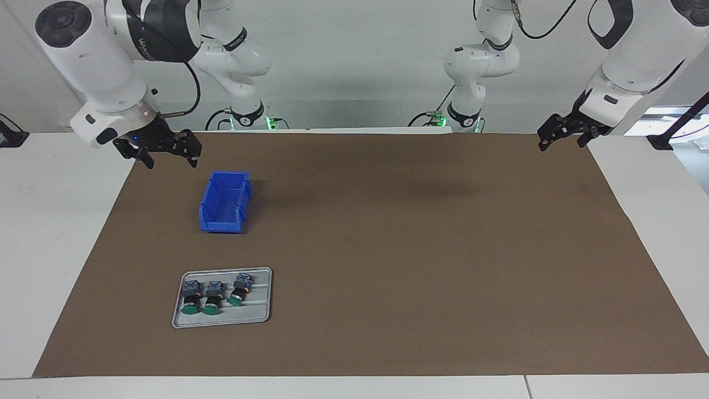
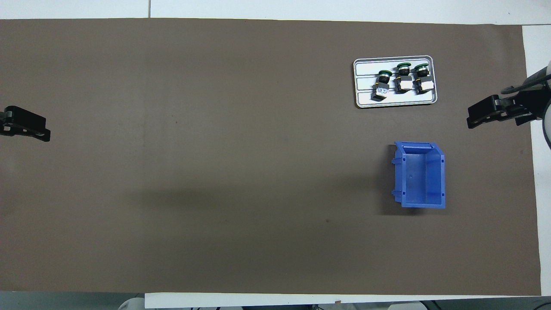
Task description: Place and press button with both arms
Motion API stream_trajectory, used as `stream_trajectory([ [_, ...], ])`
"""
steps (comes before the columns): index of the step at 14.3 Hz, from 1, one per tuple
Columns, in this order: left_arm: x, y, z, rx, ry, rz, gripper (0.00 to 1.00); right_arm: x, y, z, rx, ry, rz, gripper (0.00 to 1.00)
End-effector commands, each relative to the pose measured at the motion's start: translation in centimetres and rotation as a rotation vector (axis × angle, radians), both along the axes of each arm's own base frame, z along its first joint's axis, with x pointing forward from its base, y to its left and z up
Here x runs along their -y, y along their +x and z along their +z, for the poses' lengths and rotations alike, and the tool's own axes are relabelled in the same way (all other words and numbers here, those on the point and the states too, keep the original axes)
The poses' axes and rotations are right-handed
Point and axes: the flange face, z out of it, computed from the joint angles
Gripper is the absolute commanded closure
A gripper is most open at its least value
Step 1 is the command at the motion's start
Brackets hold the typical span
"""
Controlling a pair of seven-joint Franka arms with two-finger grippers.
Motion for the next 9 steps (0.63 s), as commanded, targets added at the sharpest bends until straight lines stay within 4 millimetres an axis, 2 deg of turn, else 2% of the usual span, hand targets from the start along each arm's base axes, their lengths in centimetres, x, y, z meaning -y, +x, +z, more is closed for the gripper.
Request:
stream_trajectory([
  [1, -0.26, -0.64, 0.14, 0.015, 0.019, 0.002, 0.00, 0.26, -0.45, 0.20, 0.017, 0.022, 0.016, 0.01],
  [9, -0.26, -0.67, 0.11, 0.013, 0.020, 0.011, 0.00, 0.25, -0.72, -0.18, 0.006, 0.020, 0.017, 0.01],
])
